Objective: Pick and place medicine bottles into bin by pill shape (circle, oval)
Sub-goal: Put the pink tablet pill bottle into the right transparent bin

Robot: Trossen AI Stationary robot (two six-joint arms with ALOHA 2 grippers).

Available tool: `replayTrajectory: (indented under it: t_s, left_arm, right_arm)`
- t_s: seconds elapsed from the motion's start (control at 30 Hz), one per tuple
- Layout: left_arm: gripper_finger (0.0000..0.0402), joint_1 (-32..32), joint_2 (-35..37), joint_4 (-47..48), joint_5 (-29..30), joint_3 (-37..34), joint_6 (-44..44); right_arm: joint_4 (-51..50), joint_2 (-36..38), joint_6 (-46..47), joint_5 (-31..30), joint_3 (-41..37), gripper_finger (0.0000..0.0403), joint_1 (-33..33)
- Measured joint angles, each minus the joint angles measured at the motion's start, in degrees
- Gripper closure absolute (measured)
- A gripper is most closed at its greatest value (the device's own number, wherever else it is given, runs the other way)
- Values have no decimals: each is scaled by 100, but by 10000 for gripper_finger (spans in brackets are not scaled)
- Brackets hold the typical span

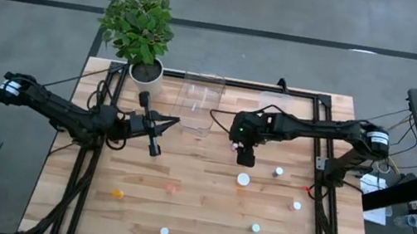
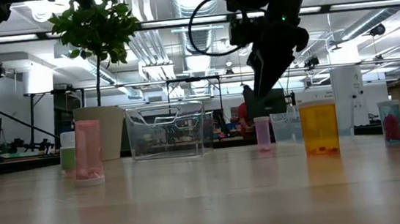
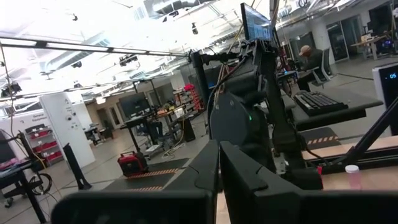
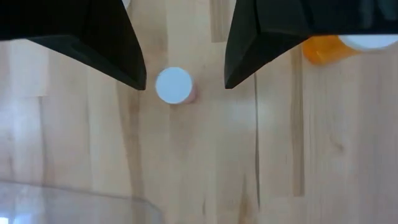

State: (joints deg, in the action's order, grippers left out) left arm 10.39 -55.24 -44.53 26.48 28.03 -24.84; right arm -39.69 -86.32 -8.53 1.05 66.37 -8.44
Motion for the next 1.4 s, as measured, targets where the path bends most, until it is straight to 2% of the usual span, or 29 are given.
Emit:
replayTrajectory:
  t_s: [0.87, 0.97, 1.27, 1.4]
  left_arm:
    - [402, 2, 0, 0, -2, 2, -118]
    - [402, 2, 0, 0, -2, 2, -118]
    - [402, 2, 0, 0, -2, 0, -114]
    - [402, 2, 0, 0, -2, 0, -114]
  right_arm:
    - [234, -842, -315, 44, -4, 194, -237]
    - [250, -840, -309, 44, -4, 206, -237]
    - [250, -824, -263, 44, -4, 281, -237]
    - [248, -798, -234, 44, -4, 294, -237]
